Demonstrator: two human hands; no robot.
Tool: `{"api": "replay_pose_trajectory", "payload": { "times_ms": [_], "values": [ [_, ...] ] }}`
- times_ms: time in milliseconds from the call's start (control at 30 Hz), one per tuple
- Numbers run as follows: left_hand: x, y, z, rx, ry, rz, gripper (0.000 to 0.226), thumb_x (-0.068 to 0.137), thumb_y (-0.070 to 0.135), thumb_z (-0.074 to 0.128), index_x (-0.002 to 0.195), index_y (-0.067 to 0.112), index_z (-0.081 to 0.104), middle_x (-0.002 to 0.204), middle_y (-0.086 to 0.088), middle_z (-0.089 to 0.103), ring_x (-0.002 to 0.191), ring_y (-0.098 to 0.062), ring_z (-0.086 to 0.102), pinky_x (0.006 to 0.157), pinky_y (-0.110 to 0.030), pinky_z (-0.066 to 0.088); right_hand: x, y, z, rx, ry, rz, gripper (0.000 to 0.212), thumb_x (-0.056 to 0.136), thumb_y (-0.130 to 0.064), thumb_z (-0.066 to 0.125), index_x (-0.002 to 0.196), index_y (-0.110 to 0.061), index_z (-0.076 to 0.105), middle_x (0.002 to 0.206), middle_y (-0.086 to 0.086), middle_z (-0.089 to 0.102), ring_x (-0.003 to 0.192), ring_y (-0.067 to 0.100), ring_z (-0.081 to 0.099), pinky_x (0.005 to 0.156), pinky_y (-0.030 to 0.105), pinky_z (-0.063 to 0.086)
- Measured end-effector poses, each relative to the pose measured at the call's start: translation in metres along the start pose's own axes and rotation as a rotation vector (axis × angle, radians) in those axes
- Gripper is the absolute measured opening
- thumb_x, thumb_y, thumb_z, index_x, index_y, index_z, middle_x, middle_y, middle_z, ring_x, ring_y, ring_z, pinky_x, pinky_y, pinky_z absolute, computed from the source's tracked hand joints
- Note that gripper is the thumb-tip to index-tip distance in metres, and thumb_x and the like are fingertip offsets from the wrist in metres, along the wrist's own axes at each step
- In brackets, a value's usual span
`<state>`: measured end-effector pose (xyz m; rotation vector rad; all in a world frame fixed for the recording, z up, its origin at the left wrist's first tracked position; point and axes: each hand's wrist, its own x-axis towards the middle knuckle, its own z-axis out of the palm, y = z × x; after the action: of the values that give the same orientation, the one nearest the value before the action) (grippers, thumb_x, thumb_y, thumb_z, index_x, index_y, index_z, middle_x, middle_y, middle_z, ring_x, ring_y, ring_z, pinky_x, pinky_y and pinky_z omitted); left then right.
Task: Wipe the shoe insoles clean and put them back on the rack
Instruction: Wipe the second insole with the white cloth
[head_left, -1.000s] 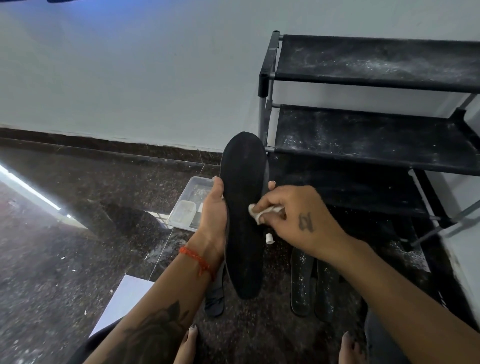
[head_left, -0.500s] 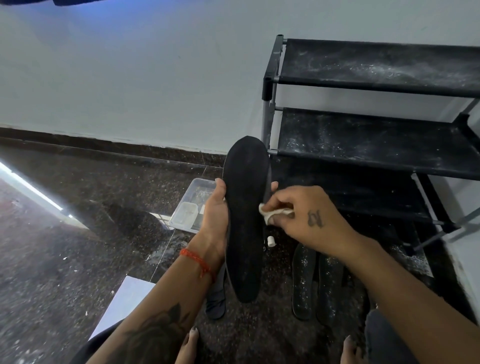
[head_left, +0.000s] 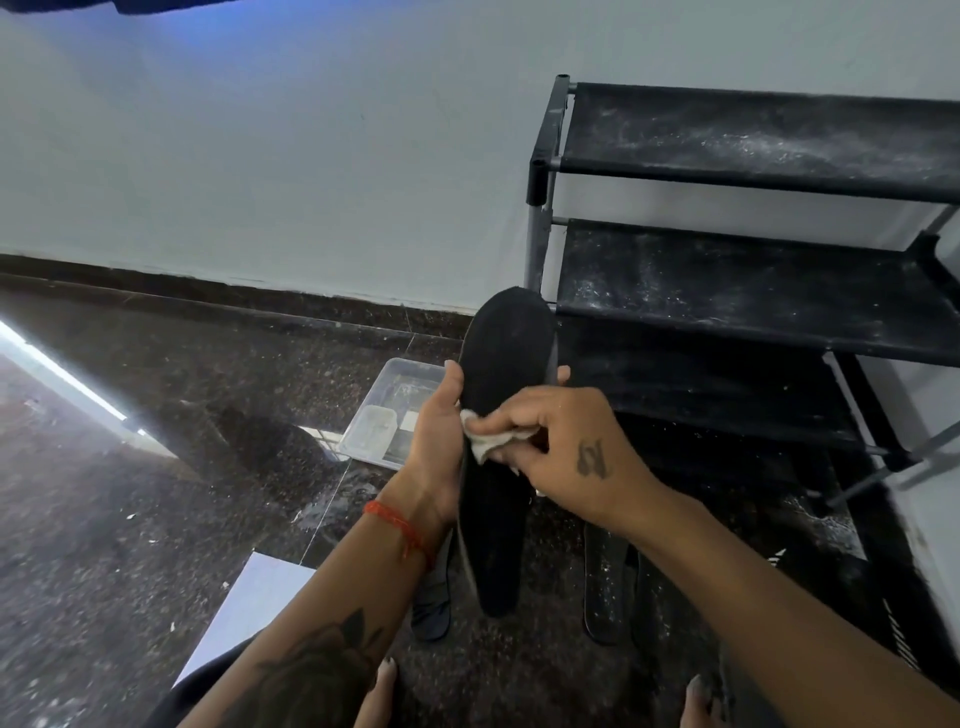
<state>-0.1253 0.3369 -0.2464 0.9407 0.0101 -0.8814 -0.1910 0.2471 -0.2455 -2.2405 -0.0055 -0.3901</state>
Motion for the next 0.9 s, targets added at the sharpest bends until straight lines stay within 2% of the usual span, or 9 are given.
{"api": "replay_pose_trajectory", "payload": {
  "times_ms": [100,200,267,400,533,633,700,800,900],
  "values": [
    [0.001,0.003,-0.002,-0.049,-0.049,-0.026,0.084,0.102,0.044,0.011,0.063,0.013,0.078,0.078,-0.011,0.074,0.071,-0.017,0.072,0.063,-0.026,0.059,-0.003,0.004,-0.014,-0.064,-0.155,0.031,0.012,0.074,-0.011,0.074,0.083,-0.019,0.077,0.08,-0.006,0.072,0.072,0.005,0.064,0.068,0.025,0.053],
    [0.004,0.007,-0.007,-0.084,-0.037,-0.059,0.082,0.1,0.051,0.01,0.081,0.01,0.079,0.094,-0.012,0.074,0.083,-0.021,0.072,0.073,-0.031,0.058,-0.003,0.013,-0.022,-0.163,0.054,0.108,0.01,0.073,-0.029,0.067,0.078,-0.03,0.076,0.076,-0.009,0.071,0.071,0.007,0.061,0.063,0.03,0.052],
    [0.0,0.007,-0.002,-0.04,-0.046,-0.032,0.083,0.101,0.048,0.012,0.071,0.008,0.078,0.085,-0.01,0.074,0.072,-0.019,0.072,0.065,-0.03,0.059,-0.002,0.013,-0.021,0.008,0.188,0.219,0.017,0.075,-0.016,0.071,0.079,-0.032,0.075,0.078,-0.011,0.071,0.072,0.012,0.065,0.064,0.037,0.056],
    [-0.007,0.003,0.01,0.058,0.075,0.085,0.074,0.105,0.031,0.019,0.054,0.001,0.064,0.071,-0.012,0.07,0.044,-0.012,0.064,0.045,-0.021,0.052,-0.001,0.003,-0.007,0.257,0.137,0.384,0.026,0.072,-0.004,0.074,0.079,-0.029,0.075,0.08,-0.008,0.071,0.079,0.009,0.068,0.074,0.039,0.057],
    [0.0,0.003,0.001,-0.034,-0.064,-0.134,0.07,0.099,0.052,0.02,0.098,0.006,0.072,0.082,-0.013,0.073,0.068,-0.022,0.072,0.057,-0.031,0.059,0.003,0.004,-0.01,0.322,0.286,0.453,0.02,0.078,-0.005,0.07,0.081,-0.024,0.073,0.083,-0.003,0.07,0.076,0.013,0.068,0.059,0.039,0.059],
    [0.003,-0.003,-0.006,0.012,-0.121,-0.23,0.065,0.096,0.059,0.02,0.112,0.012,0.062,0.094,-0.011,0.073,0.079,-0.024,0.072,0.066,-0.037,0.059,0.0,0.011,-0.009,-0.259,0.309,0.231,0.024,0.077,-0.005,0.068,0.088,-0.025,0.073,0.081,-0.015,0.063,0.09,0.01,0.051,0.068,0.03,0.05],
    [0.005,-0.005,-0.008,0.007,-0.12,-0.237,0.063,0.097,0.059,0.021,0.113,0.013,0.062,0.093,-0.01,0.073,0.079,-0.022,0.071,0.065,-0.035,0.059,0.001,0.017,-0.006,-0.514,0.365,0.05,0.025,0.073,-0.001,0.068,0.087,-0.02,0.073,0.079,-0.008,0.065,0.087,0.016,0.049,0.071,0.02,0.036],
    [0.005,-0.005,-0.007,0.014,-0.092,-0.234,0.062,0.097,0.058,0.022,0.105,0.012,0.063,0.085,-0.011,0.073,0.072,-0.021,0.072,0.059,-0.032,0.059,0.005,0.018,-0.002,-0.384,0.357,0.019,0.023,0.074,0.0,0.069,0.091,-0.015,0.071,0.082,-0.001,0.065,0.079,0.015,0.059,0.069,0.016,0.04],
    [0.006,-0.004,-0.008,-0.003,-0.073,-0.236,0.064,0.098,0.055,0.023,0.094,0.007,0.064,0.075,-0.013,0.071,0.065,-0.021,0.07,0.056,-0.028,0.058,0.008,0.012,-0.003,-0.183,0.215,0.01,0.019,0.073,-0.012,0.076,0.091,-0.016,0.072,0.082,-0.005,0.067,0.074,0.007,0.06,0.068,0.018,0.047]
  ]
}}
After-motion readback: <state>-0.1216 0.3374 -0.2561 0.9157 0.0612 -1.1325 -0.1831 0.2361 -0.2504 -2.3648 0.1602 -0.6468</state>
